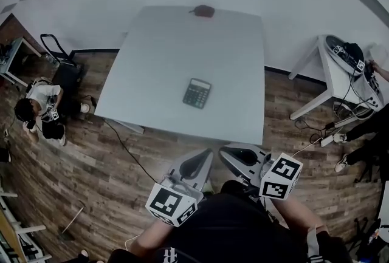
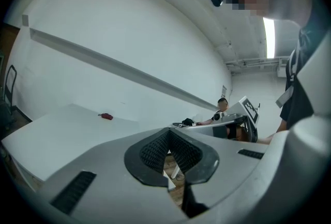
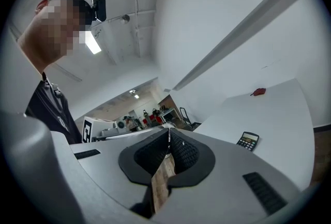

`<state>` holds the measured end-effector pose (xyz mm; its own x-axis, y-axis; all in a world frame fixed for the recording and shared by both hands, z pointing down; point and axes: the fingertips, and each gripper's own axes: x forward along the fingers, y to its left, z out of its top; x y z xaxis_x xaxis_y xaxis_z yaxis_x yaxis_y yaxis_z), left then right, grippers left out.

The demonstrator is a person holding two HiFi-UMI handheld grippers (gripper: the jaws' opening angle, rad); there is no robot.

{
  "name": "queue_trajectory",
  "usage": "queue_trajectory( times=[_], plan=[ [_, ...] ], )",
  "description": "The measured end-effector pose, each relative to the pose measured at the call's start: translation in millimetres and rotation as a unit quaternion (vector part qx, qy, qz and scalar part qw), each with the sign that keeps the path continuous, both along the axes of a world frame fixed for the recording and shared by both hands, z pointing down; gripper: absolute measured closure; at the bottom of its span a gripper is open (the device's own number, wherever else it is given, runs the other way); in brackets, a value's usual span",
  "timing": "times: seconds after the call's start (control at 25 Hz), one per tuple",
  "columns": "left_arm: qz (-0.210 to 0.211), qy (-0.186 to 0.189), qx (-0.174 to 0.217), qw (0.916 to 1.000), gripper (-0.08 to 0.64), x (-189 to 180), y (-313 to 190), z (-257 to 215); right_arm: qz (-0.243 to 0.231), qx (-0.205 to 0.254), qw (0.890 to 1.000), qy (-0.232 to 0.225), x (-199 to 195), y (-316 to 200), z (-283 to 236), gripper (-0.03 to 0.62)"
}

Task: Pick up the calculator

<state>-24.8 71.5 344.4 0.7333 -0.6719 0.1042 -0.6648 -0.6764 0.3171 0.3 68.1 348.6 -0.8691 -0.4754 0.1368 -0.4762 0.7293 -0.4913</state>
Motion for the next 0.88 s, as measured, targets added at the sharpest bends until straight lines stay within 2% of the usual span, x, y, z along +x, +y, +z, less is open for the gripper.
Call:
queue_trajectory(
  times=[0.36,0.68,0.88],
  plan=[
    [-0.015,0.003,-0.013,0.9998,0.555,-9.7,-44.1,11.9,-0.01,-0.026,1.0,-0.012,-9.0,-51.1,9.0,0.575],
    [-0.031,-0.003,-0.026,0.9992,0.554,-5.2,-106.9,23.0,-0.031,-0.041,0.999,-0.011,-7.2,-116.3,24.0,0.575],
    [-0.047,-0.008,-0.043,0.9979,0.554,-3.1,-147.0,35.2,-0.037,-0.07,0.997,-0.003,6.1,-170.7,59.3,0.575]
  ],
)
